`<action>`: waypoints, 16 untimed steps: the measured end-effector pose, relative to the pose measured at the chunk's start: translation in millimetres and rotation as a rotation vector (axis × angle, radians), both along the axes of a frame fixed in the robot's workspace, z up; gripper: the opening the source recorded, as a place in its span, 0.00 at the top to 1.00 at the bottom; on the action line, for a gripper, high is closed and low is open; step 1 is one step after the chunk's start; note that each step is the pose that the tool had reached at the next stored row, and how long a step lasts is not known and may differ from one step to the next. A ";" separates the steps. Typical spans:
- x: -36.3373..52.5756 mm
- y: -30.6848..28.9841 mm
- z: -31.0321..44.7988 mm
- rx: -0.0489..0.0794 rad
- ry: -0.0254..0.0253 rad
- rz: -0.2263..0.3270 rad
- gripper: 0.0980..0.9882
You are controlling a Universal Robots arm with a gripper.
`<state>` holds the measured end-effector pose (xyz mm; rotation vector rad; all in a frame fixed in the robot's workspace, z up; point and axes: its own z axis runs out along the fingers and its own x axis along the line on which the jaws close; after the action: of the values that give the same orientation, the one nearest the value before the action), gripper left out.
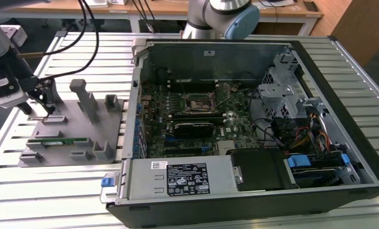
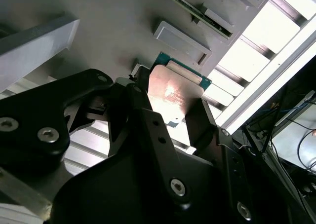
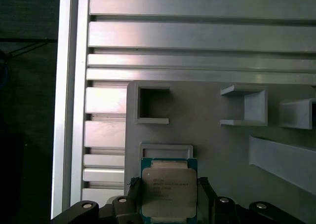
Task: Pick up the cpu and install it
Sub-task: 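Pick up the cpu and move it towards the insertion slot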
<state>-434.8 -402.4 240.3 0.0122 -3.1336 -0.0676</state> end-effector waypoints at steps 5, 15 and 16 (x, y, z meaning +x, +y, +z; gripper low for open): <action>0.0 0.4 2.1 0.000 0.0000 0.000 0.50; 0.0 1.1 9.0 0.000 0.0000 0.000 0.50; 0.0 1.1 9.9 0.000 0.0000 0.000 0.50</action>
<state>-434.8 -401.3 250.2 0.0122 -3.1336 -0.0676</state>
